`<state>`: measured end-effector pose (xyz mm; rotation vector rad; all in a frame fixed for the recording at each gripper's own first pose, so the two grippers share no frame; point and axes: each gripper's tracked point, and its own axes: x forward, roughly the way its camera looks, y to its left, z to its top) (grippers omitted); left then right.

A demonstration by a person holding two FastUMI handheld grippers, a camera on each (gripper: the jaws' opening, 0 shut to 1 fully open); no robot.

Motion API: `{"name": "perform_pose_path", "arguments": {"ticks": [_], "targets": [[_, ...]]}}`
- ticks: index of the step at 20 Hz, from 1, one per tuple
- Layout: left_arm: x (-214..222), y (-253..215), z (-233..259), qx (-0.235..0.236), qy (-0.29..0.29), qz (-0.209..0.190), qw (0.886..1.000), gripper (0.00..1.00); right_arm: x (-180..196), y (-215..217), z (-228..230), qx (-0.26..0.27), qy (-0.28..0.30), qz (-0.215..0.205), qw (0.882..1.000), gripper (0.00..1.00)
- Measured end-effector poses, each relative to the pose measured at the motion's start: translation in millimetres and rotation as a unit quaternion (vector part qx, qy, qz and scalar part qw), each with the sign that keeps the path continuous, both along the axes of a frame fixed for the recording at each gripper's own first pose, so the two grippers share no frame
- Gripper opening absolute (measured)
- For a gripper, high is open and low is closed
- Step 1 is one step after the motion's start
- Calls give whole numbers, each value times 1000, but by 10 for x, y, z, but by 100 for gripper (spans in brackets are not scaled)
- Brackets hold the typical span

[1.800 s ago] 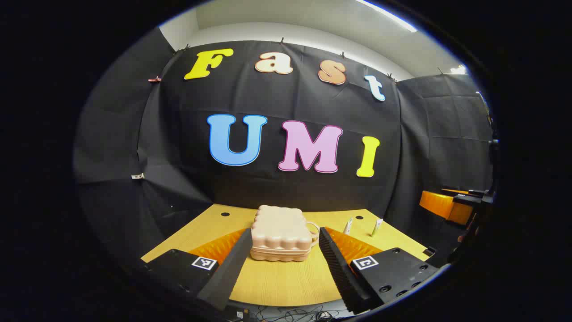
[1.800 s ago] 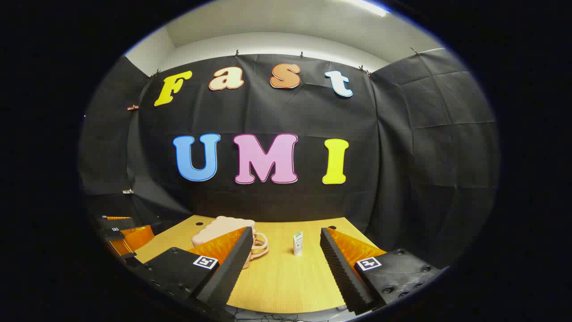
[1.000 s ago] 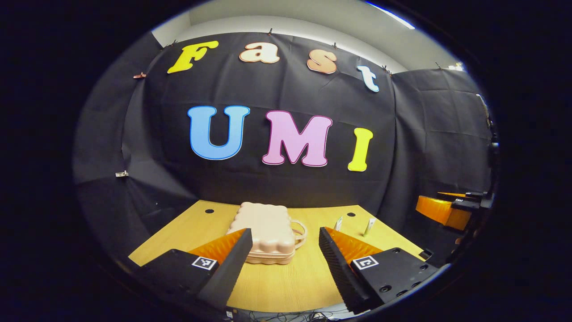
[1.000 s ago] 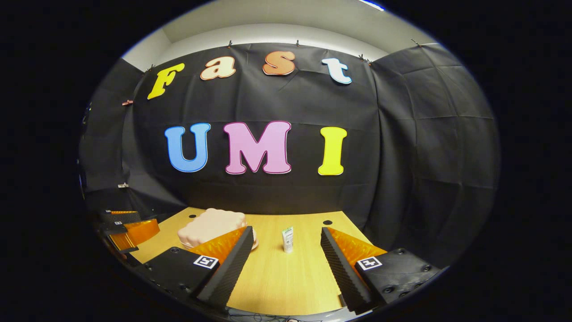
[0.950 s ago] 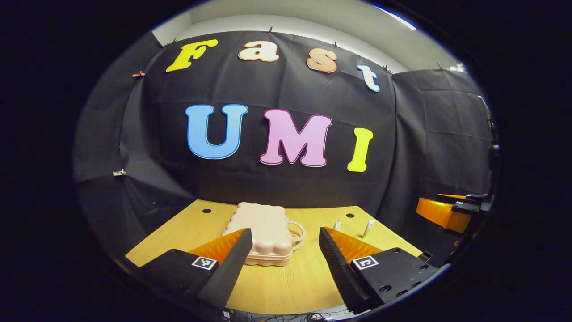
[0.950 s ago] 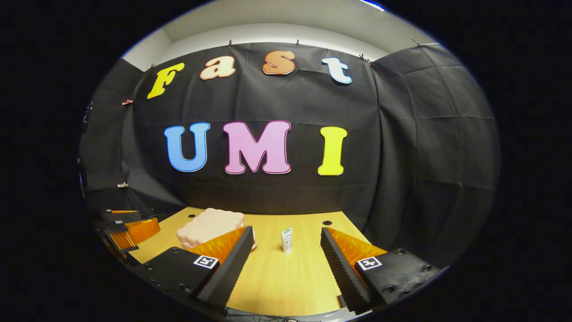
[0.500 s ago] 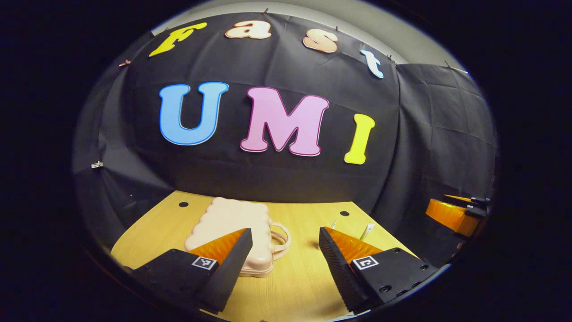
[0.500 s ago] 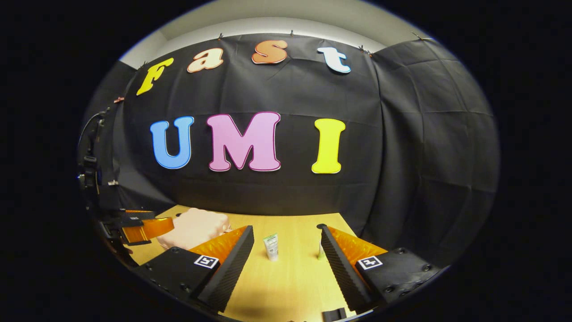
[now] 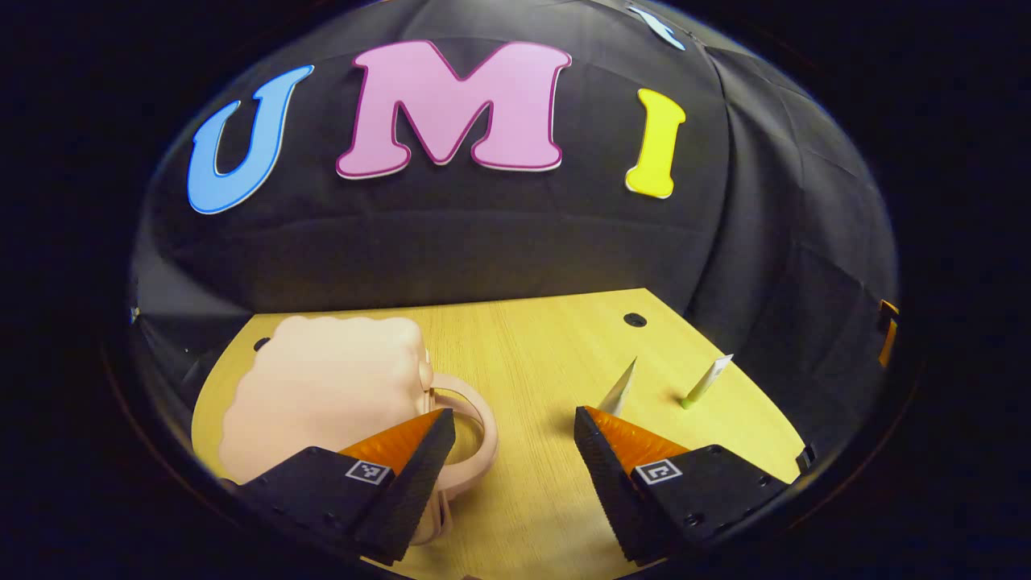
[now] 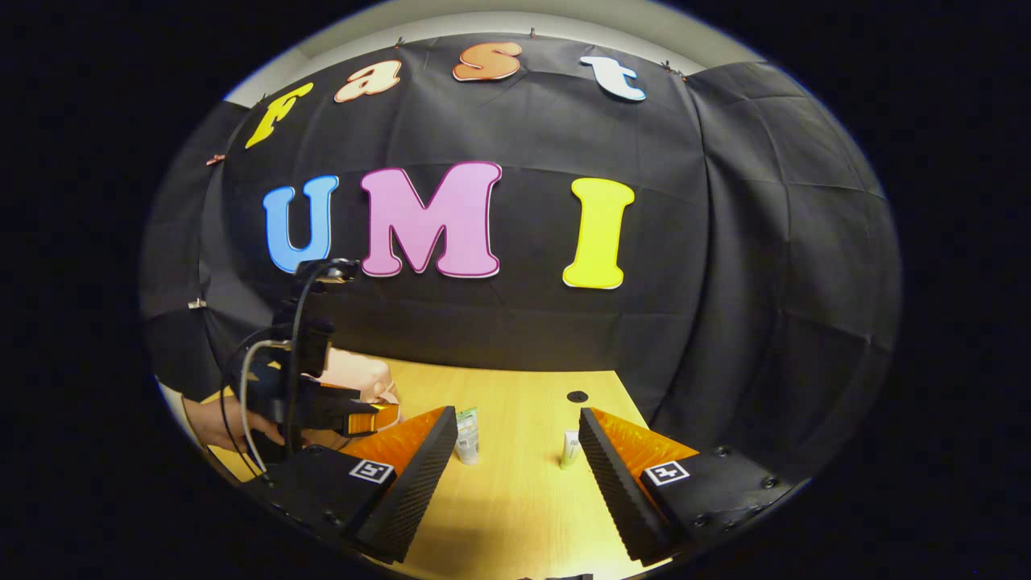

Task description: First open the suitcase, pack the skin care products into it, and then close the suitcase.

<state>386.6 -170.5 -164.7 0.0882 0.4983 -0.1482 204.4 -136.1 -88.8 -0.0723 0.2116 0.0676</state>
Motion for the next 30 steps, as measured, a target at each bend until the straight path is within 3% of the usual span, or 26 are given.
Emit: {"name": "perform_pose_path", "arguments": {"ticks": [4,7,8,10,11,12,15,17,19,24,30], "targets": [[370,74,-520,30,51,23,998,89,35,-39,-296,14,29,8,999,96],[519,126,-753,54,79,51,994,72,6,-148,-480,15,52,-1,999,96],[547,150,-846,57,89,60,993,72,12,-195,-507,16,55,-6,998,96],[570,311,-955,80,107,89,987,51,28,-272,-548,20,62,-19,998,96],[550,329,-1010,75,122,94,985,27,36,-287,-567,24,66,-23,997,96],[549,296,-971,73,125,96,985,21,45,-299,-577,27,68,-26,997,96],[547,140,-641,37,119,44,991,14,75,-269,-568,26,64,-24,997,96],[462,183,-362,3,122,40,992,10,94,-230,-534,22,59,-20,998,96],[396,259,199,-26,89,41,995,10,152,-111,-506,32,54,-7,998,96],[220,1207,1548,-51,24,76,996,12,261,208,-486,46,46,30,997,96],[65,2921,2110,-16,-28,139,990,12,277,392,-527,34,53,29,998,96]]}}
